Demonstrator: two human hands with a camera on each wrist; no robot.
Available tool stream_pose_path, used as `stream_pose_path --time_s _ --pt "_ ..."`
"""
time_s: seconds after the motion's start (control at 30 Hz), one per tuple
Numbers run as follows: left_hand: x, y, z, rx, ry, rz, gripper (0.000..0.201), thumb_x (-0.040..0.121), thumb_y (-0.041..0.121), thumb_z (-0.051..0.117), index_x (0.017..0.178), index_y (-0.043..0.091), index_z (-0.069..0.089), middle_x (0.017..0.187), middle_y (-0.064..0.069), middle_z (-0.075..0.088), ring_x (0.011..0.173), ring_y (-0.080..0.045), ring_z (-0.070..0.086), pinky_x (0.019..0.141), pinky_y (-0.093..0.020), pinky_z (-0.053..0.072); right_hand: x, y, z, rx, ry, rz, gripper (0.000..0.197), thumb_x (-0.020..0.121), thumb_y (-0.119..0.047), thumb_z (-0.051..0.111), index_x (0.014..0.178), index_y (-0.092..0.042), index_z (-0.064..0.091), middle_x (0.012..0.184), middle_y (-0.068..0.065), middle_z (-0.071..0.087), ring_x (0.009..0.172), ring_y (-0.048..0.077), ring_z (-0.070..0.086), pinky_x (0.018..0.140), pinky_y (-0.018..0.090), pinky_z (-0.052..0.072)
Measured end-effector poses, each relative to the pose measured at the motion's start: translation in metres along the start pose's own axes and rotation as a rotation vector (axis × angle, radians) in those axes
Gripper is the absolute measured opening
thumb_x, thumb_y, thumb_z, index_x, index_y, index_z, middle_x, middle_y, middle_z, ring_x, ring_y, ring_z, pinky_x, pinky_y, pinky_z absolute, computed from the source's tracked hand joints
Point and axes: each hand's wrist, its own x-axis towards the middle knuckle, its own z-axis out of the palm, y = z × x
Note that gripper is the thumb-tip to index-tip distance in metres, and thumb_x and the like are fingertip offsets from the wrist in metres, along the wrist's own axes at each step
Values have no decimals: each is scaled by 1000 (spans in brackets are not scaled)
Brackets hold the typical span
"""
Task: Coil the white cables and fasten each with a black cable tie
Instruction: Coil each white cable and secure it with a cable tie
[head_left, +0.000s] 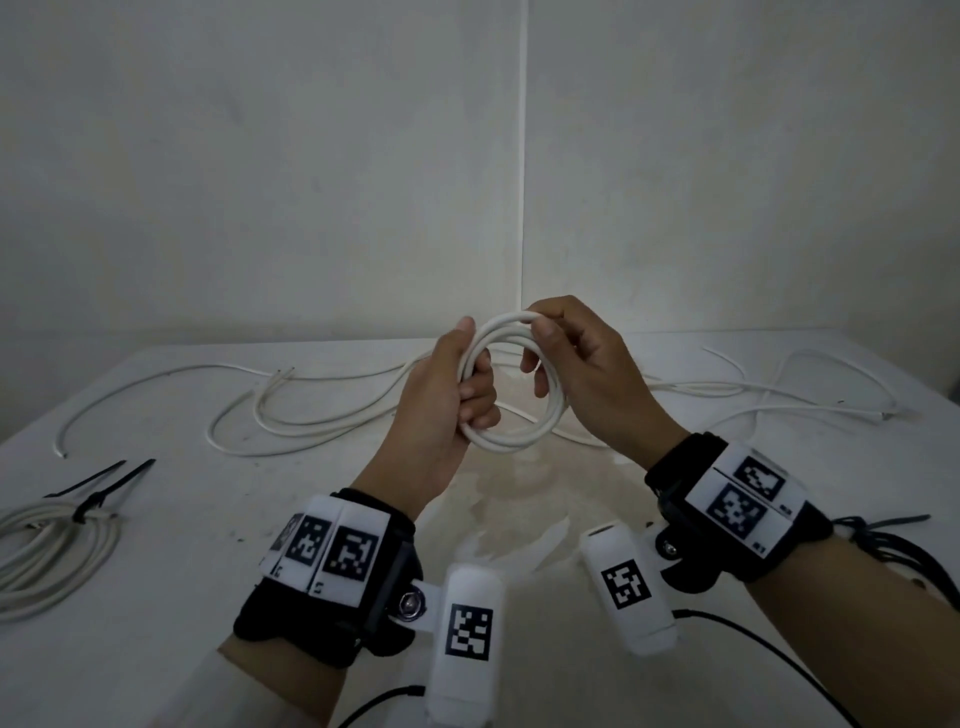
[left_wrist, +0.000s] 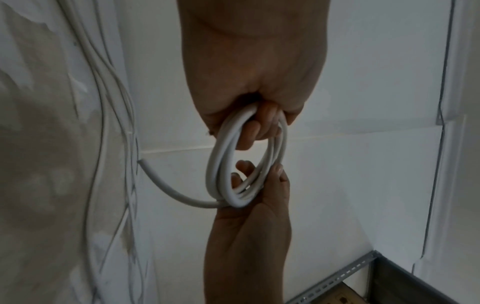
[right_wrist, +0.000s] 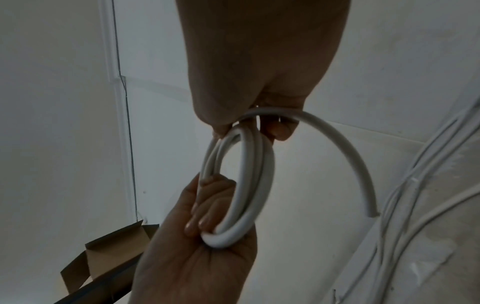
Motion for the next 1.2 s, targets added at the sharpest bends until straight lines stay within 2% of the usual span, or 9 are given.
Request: stream_pose_path --time_s 0.17,0.33,0.57,0.77,0.87,0.97,1.03,1.13,1.2 --pt "1 3 3 -34 26 -4 41 95 36 42 61 13 42 39 8 25 31 -5 21 35 -16 22 1 -1 2 7 18 -13 15 99 -15 38 93 -16 53 64 2 52 49 9 47 53 19 40" --pt "1 1 6 -49 84 28 41 95 35 42 60 13 38 39 9 24 32 -5 18 35 -16 19 0 -5 2 118 -14 85 23 99 -17 37 86 -15 55 62 6 54 49 10 48 52 17 41" --pt "-2 0 5 11 53 63 43 95 39 39 62 13 42 40 8 27 33 -5 23 39 -17 27 5 -11 -1 90 35 110 23 99 -17 38 84 -11 55 61 3 55 46 7 47 51 16 40" --pt "-5 -2 6 127 46 84 39 96 34 39 63 13 41 41 7 28 36 -7 25 41 -18 31 4 -8 5 86 106 110 23 99 -16 38 81 -14 52 60 -1 49 47 2 43 49 14 38" --pt "-3 0 3 201 23 74 42 97 31 35 60 12 42 40 5 35 36 -10 36 48 -23 40 5 -6 6 -12 123 36 23 98 -16 39 78 -20 48 63 -5 46 53 0 44 54 14 39" --pt "-1 5 -4 328 -21 25 47 96 25 30 56 9 48 45 -1 51 46 -18 55 64 -33 47 3 -2 4 -137 98 -30 24 98 -20 39 76 -26 45 59 -7 43 51 1 42 54 17 37" --pt "-1 6 -5 348 -18 -2 47 95 22 27 59 7 52 47 -1 55 49 -18 59 66 -33 48 1 1 5 -194 92 -59 22 98 -22 39 77 -26 45 58 -8 42 51 3 41 52 15 34" --pt "-4 3 4 230 27 0 41 97 24 30 62 10 46 40 5 38 36 -10 37 53 -29 39 1 2 9 -190 113 -70 19 97 -25 39 82 -16 49 58 -7 43 52 6 40 51 15 34" --pt "-6 2 8 240 66 39 41 97 31 38 59 15 40 40 10 30 35 -7 27 44 -23 33 1 1 11 -167 110 -61 19 98 -22 40 84 -13 50 58 -6 43 52 6 39 51 18 34"
